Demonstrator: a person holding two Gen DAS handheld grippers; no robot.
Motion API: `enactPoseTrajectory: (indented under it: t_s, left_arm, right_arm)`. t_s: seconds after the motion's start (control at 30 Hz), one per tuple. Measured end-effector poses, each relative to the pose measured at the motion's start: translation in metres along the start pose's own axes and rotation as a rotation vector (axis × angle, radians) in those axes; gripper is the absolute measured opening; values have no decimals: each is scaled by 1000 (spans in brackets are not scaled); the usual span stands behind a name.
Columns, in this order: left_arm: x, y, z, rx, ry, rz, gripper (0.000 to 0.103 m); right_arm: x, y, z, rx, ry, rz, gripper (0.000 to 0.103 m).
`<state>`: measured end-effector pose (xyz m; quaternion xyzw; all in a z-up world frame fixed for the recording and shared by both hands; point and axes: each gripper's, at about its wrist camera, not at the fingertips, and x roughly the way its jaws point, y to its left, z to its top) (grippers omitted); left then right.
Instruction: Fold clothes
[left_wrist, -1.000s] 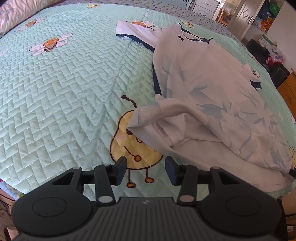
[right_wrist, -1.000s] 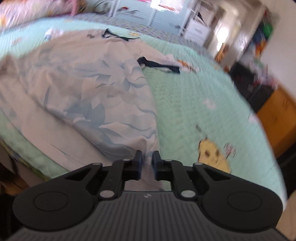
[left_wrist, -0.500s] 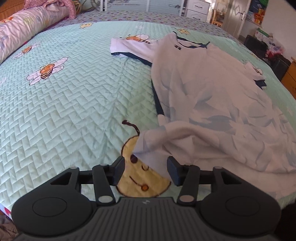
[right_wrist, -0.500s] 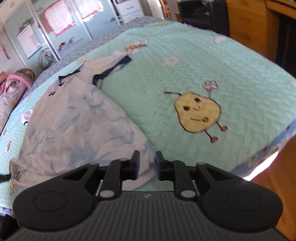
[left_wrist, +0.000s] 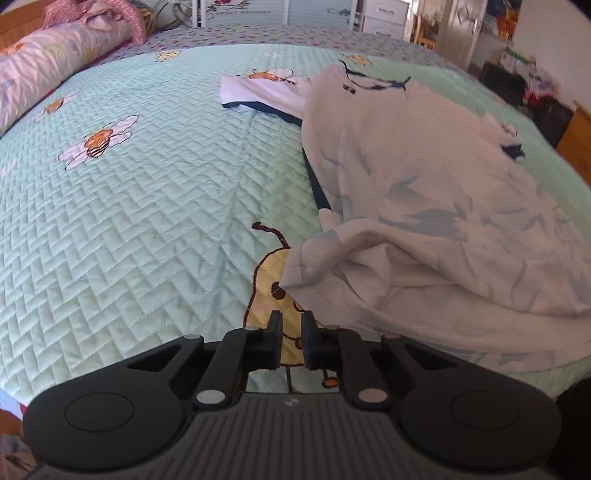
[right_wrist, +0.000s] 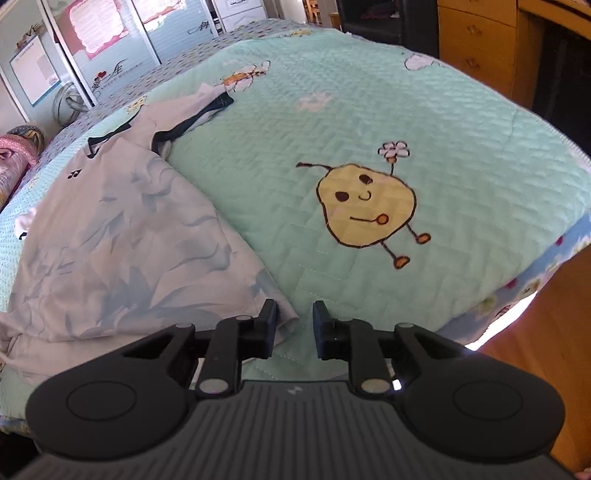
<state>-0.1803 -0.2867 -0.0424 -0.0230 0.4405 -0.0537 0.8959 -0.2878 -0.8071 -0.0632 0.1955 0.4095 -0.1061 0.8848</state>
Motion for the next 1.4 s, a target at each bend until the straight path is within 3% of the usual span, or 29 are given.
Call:
enactPoseTrajectory:
  t_s: [0.1, 0.27, 0.4, 0.6, 0.77, 0.8, 0.87, 0.9, 0.97, 1.1, 1.17, 1.4]
  left_arm:
    - [-10, 5, 1, -22, -18, 14, 9]
    - [-11, -1, 4, 5, -20, -22, 11]
    - [-2, -18, 9, 65, -74, 35, 47]
    - [25, -37, 9, 270, -78, 148, 47]
    - [30, -42, 0, 429, -91, 199, 47]
    - [33, -46, -1, 478, -100, 217, 45]
    - [35, -55, -2, 554, -130, 255, 18]
    - [32, -57, 1, 548, -143, 245, 2]
    - [24, -56, 10, 471, -159, 187, 2]
    - [1, -34, 27, 198, -116, 40, 1]
    - [-17, -19, 29, 91, -108, -5, 1]
    - [-49, 12, 13, -48, -39, -19, 1]
  right_arm:
    - [-10, 9, 3, -15, -24, 47, 24]
    - [-13, 33, 8, -53, -53, 92, 37]
    - [-7, 42, 6, -46, -21, 103, 37]
    - [-11, 42, -1, -40, -12, 104, 37]
    - [-11, 36, -5, -16, -3, 92, 37]
    - [-9, 37, -5, -13, 5, 97, 37]
    - [-4, 40, -6, -10, 20, 106, 37]
    - [-3, 43, -6, -17, 23, 112, 37]
    - [-2, 52, -5, -33, 25, 123, 37]
    - [-1, 70, 1, -78, 45, 106, 39]
    - [0, 77, 4, -106, 50, 87, 47]
    - [3, 99, 10, -180, 45, 66, 51]
